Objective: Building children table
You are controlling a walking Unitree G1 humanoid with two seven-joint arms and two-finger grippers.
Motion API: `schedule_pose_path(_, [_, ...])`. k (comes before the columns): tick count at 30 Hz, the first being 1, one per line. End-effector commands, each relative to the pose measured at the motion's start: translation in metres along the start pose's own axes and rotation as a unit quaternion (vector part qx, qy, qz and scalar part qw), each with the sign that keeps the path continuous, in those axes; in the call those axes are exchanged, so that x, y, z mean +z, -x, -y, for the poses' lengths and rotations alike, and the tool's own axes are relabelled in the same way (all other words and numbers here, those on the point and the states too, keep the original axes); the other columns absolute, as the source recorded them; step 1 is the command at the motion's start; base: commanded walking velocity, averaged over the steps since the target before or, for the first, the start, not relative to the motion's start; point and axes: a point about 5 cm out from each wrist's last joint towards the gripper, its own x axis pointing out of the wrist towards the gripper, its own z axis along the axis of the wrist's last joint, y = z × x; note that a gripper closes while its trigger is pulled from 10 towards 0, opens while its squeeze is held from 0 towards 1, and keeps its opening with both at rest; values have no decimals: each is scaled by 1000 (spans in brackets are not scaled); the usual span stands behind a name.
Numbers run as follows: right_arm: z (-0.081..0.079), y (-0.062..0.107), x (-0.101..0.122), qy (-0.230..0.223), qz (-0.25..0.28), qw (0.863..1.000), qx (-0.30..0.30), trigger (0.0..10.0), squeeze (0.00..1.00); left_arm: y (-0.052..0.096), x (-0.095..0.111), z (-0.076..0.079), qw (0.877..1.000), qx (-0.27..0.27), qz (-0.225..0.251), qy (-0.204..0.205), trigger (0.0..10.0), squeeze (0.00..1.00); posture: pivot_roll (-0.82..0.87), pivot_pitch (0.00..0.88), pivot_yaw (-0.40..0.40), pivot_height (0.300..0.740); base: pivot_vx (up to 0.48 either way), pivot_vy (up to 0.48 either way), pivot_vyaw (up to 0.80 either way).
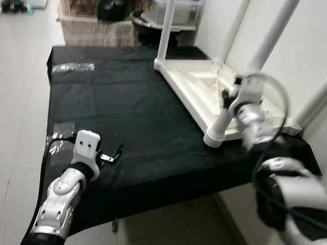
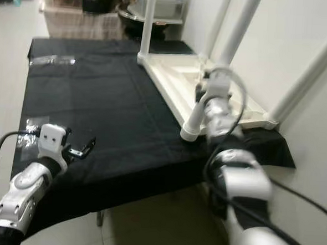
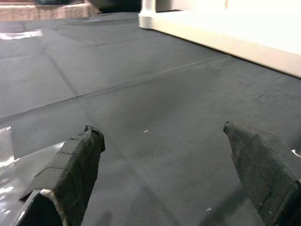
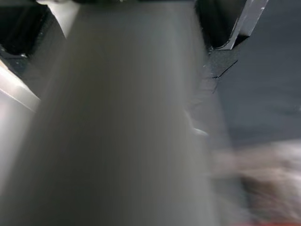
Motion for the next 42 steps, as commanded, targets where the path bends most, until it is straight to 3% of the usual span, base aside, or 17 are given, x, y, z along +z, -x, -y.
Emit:
schedule_pose_path(1, [-4,3,-9,-11,-3,997,71,10000,0,1,-4,2,1000,-5,-5,-3,10000,0,58,0,-126,740,0,0,0])
schedule_pose_path(7, [-34,13,-46,20,-74,963,260,10000,0,0,-1,1,1000,-3,1,-3,10000,0,73,0,-140,740,0,0,0])
schedule_pose_path(11, [-48,16,-57,10,-83,945,317,10000,0,0,-1,1,1000,-2,1,-4,10000,0,88,0,-150,740,0,0,0])
schedule_pose_path(13, [-66,22,-63,-16,-75,914,399,10000,0,2,-2,0,1000,-1,1,-5,10000,0,97,0,-152,740,0,0,0])
schedule_pose_path(15, [-78,24,-68,-20,-75,899,432,10000,0,4,-2,-1,1000,-1,0,-6,10000,0,97,0,-150,740,0,0,0])
schedule_pose_path(28, [-95,10,-60,-38,-50,929,364,10000,0,3,-2,1,1000,2,2,-5,10000,0,110,0,-170,740,0,0,0])
schedule_pose_path(29, [-99,9,-57,-45,-41,928,368,9333,0,4,-2,1,1000,2,2,-5,10000,0,110,0,-172,740,0,0,0])
schedule_pose_path(30, [-103,8,-55,-50,-34,926,373,4941,0,4,-2,1,1000,3,2,-4,10000,0,112,0,-175,740,0,0,0])
schedule_pose_path(32, [-105,8,-53,-53,-29,925,376,4941,0,4,-2,1,1000,3,2,-4,10000,0,112,0,-175,740,0,0,0])
schedule_pose_path(33, [-107,8,-54,-53,-30,922,383,0,0,5,-2,0,1000,5,2,-4,10000,0,113,0,-177,740,0,0,0])
schedule_pose_path(34, [-109,9,-55,-51,-31,919,389,0,0,5,-2,0,1000,6,3,-4,10000,0,113,0,-177,740,0,0,0])
schedule_pose_path(35, [-106,7,-61,-16,-53,934,353,0,0,6,-2,-1,1000,8,2,-4,10000,0,113,0,-181,740,0,0,0])
schedule_pose_path(37, [-104,6,-64,0,-62,942,331,0,0,7,-2,-1,1000,8,2,-4,10000,0,113,0,-181,740,0,0,0])
schedule_pose_path(39, [-94,2,-73,10,-105,969,224,0,0,8,-3,-1,1000,9,2,-4,10000,0,107,0,-181,740,0,0,0])
schedule_pose_path(40, [-81,1,-80,9,-130,983,128,0,0,9,-3,-1,1000,10,1,-4,10000,0,106,0,-182,740,0,0,0])
schedule_pose_path(41, [-44,9,-95,7,-166,981,-96,0,0,10,-5,0,1000,10,0,-2,10000,0,99,0,-175,740,0,0,0])
schedule_pose_path(42, [-44,9,-95,7,-166,981,-96,0,0,10,-5,0,1000,10,0,-2,10000,0,99,0,-175,740,0,0,0])
